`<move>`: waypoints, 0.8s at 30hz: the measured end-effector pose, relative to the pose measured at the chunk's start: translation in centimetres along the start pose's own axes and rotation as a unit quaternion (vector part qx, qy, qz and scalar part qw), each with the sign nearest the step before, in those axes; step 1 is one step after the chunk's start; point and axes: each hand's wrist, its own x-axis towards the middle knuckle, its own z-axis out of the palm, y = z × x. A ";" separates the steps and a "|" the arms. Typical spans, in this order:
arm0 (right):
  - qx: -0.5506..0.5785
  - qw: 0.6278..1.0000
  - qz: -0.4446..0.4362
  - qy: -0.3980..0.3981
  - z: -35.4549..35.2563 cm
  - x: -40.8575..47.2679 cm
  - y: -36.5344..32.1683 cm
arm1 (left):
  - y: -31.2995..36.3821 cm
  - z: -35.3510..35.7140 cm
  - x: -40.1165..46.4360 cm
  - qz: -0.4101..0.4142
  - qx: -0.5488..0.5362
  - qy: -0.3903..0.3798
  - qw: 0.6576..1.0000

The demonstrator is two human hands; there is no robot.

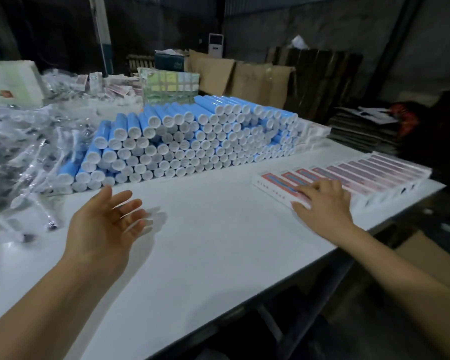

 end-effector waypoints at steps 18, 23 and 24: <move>0.259 0.951 -0.148 0.082 -3.4 0.9 -9.8 | -2.7 0.0 -1.1 0.256 0.631 -0.149 0.717; 0.329 0.899 -0.288 0.011 -2.9 0.8 -19.1 | -2.8 -0.1 -1.0 0.275 0.663 -0.167 0.675; 0.335 0.891 -0.306 -0.011 -2.4 0.7 -20.6 | -2.6 -0.1 -1.2 0.269 0.655 -0.163 0.687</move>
